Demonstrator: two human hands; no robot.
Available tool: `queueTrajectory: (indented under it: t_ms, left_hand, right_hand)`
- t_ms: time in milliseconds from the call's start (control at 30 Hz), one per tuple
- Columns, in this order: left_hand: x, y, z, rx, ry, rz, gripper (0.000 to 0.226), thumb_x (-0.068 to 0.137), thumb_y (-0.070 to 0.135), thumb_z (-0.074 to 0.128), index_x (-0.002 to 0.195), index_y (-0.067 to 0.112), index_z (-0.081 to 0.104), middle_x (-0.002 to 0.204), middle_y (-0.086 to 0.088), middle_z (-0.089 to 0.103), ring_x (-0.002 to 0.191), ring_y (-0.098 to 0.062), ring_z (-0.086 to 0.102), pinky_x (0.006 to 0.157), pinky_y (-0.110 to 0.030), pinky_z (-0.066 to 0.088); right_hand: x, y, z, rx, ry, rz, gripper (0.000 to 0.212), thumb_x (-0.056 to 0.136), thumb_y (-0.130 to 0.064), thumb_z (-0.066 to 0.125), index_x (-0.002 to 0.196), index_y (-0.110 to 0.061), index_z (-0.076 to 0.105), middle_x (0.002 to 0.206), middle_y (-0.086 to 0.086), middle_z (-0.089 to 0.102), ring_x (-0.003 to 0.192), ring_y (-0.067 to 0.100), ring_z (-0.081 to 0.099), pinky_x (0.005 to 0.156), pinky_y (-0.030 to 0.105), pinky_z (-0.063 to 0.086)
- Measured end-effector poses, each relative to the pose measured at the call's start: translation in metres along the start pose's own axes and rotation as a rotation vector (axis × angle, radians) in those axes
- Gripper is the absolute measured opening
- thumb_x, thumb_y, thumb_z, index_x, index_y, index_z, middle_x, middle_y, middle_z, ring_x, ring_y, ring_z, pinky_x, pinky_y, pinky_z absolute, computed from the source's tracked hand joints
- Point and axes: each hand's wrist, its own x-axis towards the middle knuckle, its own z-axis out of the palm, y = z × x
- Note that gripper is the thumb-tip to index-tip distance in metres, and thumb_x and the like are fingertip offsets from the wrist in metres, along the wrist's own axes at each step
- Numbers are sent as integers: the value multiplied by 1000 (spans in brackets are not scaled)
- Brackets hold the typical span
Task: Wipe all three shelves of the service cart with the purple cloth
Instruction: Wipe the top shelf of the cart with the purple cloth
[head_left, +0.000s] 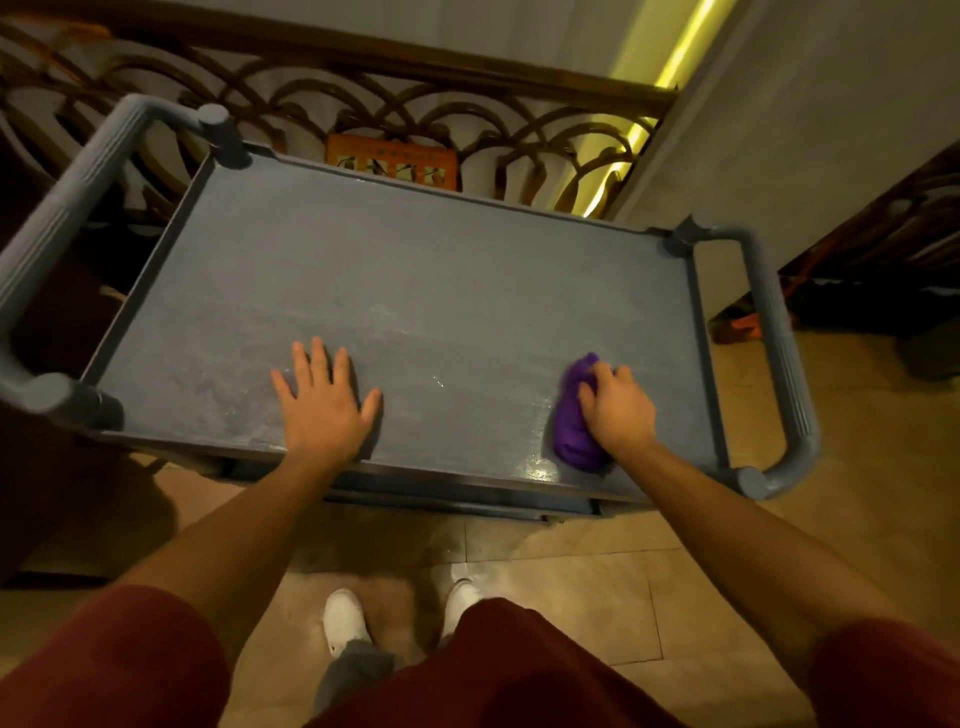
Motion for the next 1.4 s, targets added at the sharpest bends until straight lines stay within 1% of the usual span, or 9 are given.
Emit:
queueTrajectory:
  t_ms: [167, 267, 367, 733, 833, 933, 1100, 1267, 1400]
  left_hand:
    - [12, 74, 6, -168, -68, -8, 60, 107, 39, 33, 160, 19, 15, 169, -11, 0, 155, -33, -6, 123, -58, 1]
    - [6, 60, 18, -116, -18, -27, 65, 105, 51, 27, 161, 19, 15, 169, -10, 2, 155, -30, -3, 125, -52, 3]
    - [3, 47, 24, -60, 14, -15, 71, 103, 59, 21, 161, 18, 13, 169, -12, 2, 155, -31, -4, 125, -50, 2]
    - [-4, 59, 20, -47, -29, 13, 71, 104, 56, 14, 161, 15, 3, 168, -14, -8, 155, -32, -10, 125, -52, 0]
    - [-2, 59, 20, -25, -26, 22, 71, 104, 55, 12, 161, 14, 4, 168, -15, -6, 154, -33, -9, 125, -53, 1]
    - [-4, 61, 23, -20, 22, 57, 65, 106, 48, 22, 159, 10, 19, 168, -17, 3, 155, -35, -4, 123, -59, 2]
    - [-3, 119, 18, -76, 37, 270, 64, 100, 43, 48, 153, 10, 36, 166, -18, 17, 154, -37, 4, 121, -63, 6]
    - [-14, 177, 36, 33, -194, 402, 81, 96, 72, 24, 161, 29, 2, 169, -9, -10, 153, -36, -16, 116, -69, -5]
    - [-23, 169, 51, 112, -143, 431, 86, 91, 78, 7, 160, 29, -10, 166, -12, -20, 151, -37, -23, 116, -70, -7]
  right_hand:
    - [0, -100, 14, 191, 10, -184, 41, 101, -35, 52, 141, -29, 49, 118, 14, 54, 99, 35, 61, 80, 44, 55]
    - [-4, -123, 31, 129, -2, -238, 41, 100, -45, 50, 138, -29, 50, 123, 12, 52, 108, 32, 58, 80, 45, 56]
    - [1, -100, 35, 65, -76, -286, 59, 92, -65, 50, 140, -30, 50, 128, 12, 52, 111, 31, 56, 82, 44, 55]
    - [-5, 71, 0, -159, 2, -27, 35, 100, -43, 50, 119, -14, 56, 110, 19, 54, 93, 41, 62, 69, 45, 51]
    - [-5, 120, -16, -245, -8, 193, 35, 104, -33, 43, 128, -10, 52, 123, 22, 52, 106, 43, 59, 74, 45, 47]
    - [-4, 117, -24, -306, -98, 316, 45, 104, -34, 37, 140, -8, 44, 142, 23, 45, 124, 45, 49, 95, 50, 43]
    - [-32, 95, -25, -343, -71, 100, 76, 91, -59, 48, 152, -20, 28, 163, 19, 21, 148, 47, 18, 111, 68, 23]
    - [-31, 121, -25, -365, -221, 74, 64, 96, -51, 45, 153, -28, 27, 166, 14, 14, 150, 47, 11, 112, 69, 25]
    - [-29, 119, -20, -466, -177, 146, 66, 93, -52, 51, 147, -16, 37, 144, 23, 43, 131, 42, 41, 100, 54, 44]
